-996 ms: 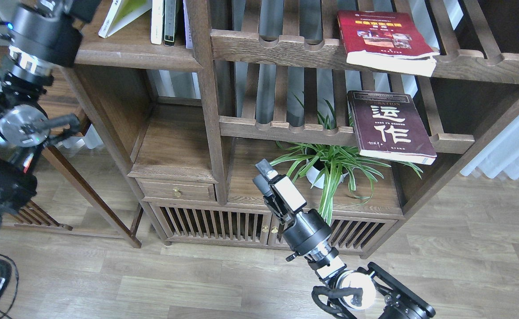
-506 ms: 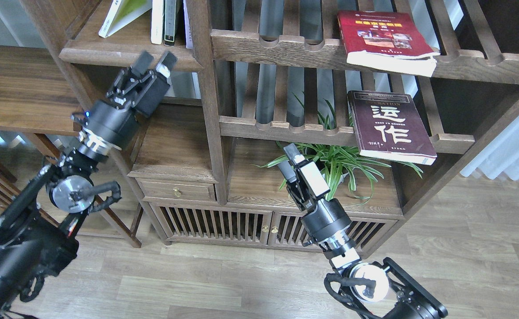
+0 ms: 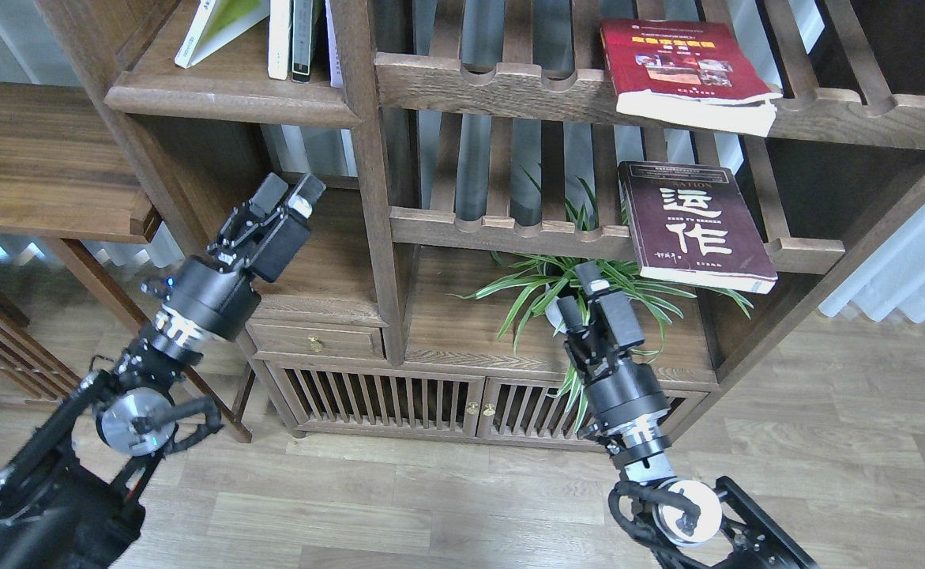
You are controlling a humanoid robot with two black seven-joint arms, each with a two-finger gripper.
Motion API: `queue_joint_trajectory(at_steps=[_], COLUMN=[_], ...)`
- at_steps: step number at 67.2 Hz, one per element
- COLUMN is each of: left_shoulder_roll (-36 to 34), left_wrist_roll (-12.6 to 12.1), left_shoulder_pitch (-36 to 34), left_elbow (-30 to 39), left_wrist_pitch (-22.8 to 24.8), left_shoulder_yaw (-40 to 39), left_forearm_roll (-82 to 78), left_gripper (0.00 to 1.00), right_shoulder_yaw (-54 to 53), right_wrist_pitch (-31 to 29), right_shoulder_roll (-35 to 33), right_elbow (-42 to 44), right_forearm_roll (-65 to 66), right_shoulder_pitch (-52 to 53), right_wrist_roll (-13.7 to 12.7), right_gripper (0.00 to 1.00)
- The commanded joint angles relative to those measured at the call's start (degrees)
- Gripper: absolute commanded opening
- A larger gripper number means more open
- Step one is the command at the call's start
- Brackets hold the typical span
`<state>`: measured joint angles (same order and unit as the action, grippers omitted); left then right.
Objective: Organize books on shelf
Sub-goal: 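Withdraw the left gripper and move the right gripper toward the maroon book, then push the right gripper under the maroon book and tip it outward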
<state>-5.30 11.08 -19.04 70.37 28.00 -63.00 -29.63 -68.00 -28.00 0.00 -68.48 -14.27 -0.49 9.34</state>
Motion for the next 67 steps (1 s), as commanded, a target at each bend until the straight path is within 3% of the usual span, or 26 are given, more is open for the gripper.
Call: queue_joint_trajectory(at_steps=[1,14,39,48,67], left_shoulder_roll=[1.6,3.1,3.1,3.1,4.5], left_wrist_roll=[-1.2,-1.3,-1.4,-1.4,-4.8], left_shoulder_pitch=[0.3,0.7,2.3,1.9,1.9], left_elbow=[-0.6,-1.4,-1.6,-1.4,-1.3], left_wrist_pitch=[0.0,0.0,0.0,0.0,0.0], left_shoulder_yaw=[2.0,5.1,5.6,5.4,5.4], left_forearm_roll=[-0.1,-0.2,-0.2,-0.2,-0.2], left_gripper=[0.99,0.99,0.99,0.99,0.99], right_shoulder_yaw=[-1.3,-6.2,-8.5,-8.5,-11.8], right_wrist_pitch=[0.0,0.0,13.8,14.6,15.9], right_shoulder_roll=[0.0,0.0,0.0,0.0,0.0], right_elbow=[0.0,0.2,3.8,6.8,12.4], right_forearm_roll=[-0.1,-0.1,-0.4,-1.6,-1.7], right_shoulder_pitch=[-1.0,-0.6,2.6,3.9,9.4], right_wrist_roll=[2.3,2.5,2.4,2.4,2.4], right_gripper=[0.99,0.99,0.99,0.99,0.98])
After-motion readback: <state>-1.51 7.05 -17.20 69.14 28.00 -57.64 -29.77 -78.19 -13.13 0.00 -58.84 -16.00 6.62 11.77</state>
